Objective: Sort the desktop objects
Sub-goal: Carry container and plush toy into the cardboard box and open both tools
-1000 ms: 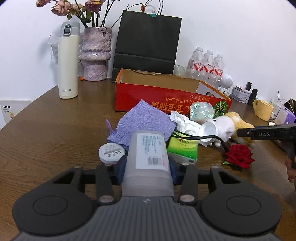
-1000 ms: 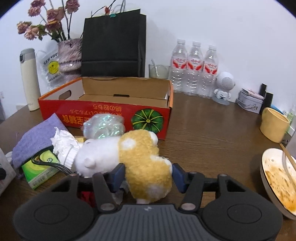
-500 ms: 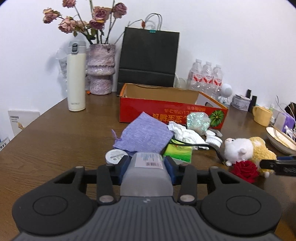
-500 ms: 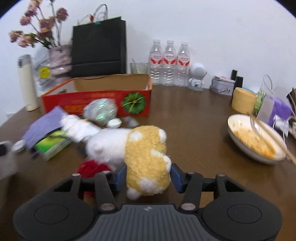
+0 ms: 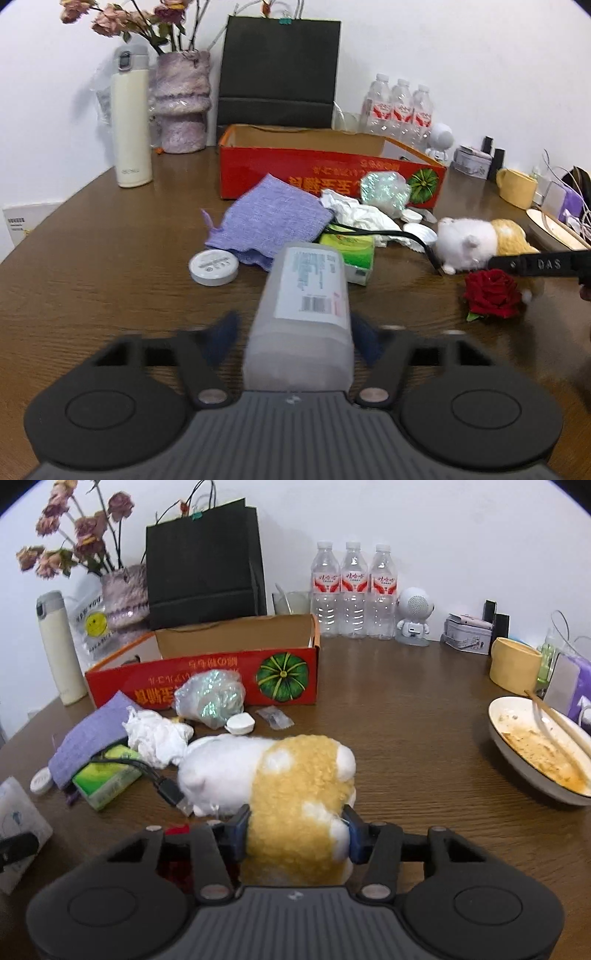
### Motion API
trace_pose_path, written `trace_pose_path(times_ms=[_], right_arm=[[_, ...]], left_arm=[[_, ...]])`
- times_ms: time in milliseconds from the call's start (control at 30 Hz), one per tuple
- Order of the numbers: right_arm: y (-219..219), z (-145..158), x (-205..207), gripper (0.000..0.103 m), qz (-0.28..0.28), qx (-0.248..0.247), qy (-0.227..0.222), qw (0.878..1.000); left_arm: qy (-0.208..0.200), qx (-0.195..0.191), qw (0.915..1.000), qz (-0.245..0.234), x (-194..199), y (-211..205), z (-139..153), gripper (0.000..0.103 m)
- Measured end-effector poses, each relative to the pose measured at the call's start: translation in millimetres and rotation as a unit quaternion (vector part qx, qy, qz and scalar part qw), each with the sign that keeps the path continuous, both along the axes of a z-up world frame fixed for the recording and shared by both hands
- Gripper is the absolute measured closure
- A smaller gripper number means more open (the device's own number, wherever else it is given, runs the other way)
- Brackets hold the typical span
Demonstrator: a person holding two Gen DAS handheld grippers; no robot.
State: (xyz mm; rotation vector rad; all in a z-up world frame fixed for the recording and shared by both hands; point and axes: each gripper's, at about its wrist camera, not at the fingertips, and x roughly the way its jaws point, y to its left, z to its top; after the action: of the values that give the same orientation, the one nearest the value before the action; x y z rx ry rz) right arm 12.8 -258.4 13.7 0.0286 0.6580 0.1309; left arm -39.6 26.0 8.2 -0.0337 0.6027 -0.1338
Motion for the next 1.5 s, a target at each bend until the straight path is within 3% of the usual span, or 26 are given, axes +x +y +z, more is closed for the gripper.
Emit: trace_pose_path(times_ms=[200, 333, 433, 567, 700, 833, 967, 1100, 1300, 1500], right_arm=[[-11.4, 17.5, -17.8, 0.058, -0.012, 0.028, -0.059, 0.998], [-18.1, 43.2, -14.7, 0.057, -0.013, 0.055, -0.099, 0.994], [-12.2, 65.9, 7.0, 0.057, 0.004, 0.066, -0.114, 0.991], [1.1, 91.8, 48.5, 0.057, 0.018, 0.064, -0.128, 0.990], [12.2, 106.3, 94.4, 0.057, 0.025, 0.060, -0.122, 0.990], [23.3, 113.3, 147.4, 0.057, 0.028, 0.068, -0.105, 0.992], [38.0, 117.2, 203.9, 0.057, 0.034, 0.072, -0.082, 0.993], [47.5, 109.5, 262.8, 0.057, 0.041, 0.063, -0.034, 0.997], [56.2, 79.1, 330.6, 0.057, 0.015, 0.029, 0.050, 0.998], [68.9, 41.8, 369.5, 0.057, 0.019, 0.001, 0.139, 0.990]], left_arm=[[-0.041, -0.017, 0.9990, 0.008, -9.5, -0.6, 7.7, 0.059], [-0.091, -0.020, 0.9957, 0.001, 3.8, -1.9, 44.6, 0.059], [-0.129, -0.008, 0.9917, -0.007, 32.8, -8.0, 73.3, 0.059], [-0.131, 0.027, 0.9910, 0.009, 95.1, -18.7, 88.5, 0.059], [-0.108, 0.001, 0.9940, 0.016, 153.2, -13.3, 92.4, 0.059], [-0.105, 0.017, 0.9940, 0.026, 201.2, -15.4, 98.6, 0.059], [-0.093, 0.004, 0.9951, 0.031, 249.3, -15.4, 102.9, 0.059], [-0.074, 0.059, 0.9951, 0.026, 291.8, -31.0, 95.2, 0.059], [-0.002, 0.069, 0.9972, 0.027, 343.3, -29.9, 76.7, 0.059], [0.097, 0.076, 0.9918, 0.033, 380.8, -26.5, 45.9, 0.059]])
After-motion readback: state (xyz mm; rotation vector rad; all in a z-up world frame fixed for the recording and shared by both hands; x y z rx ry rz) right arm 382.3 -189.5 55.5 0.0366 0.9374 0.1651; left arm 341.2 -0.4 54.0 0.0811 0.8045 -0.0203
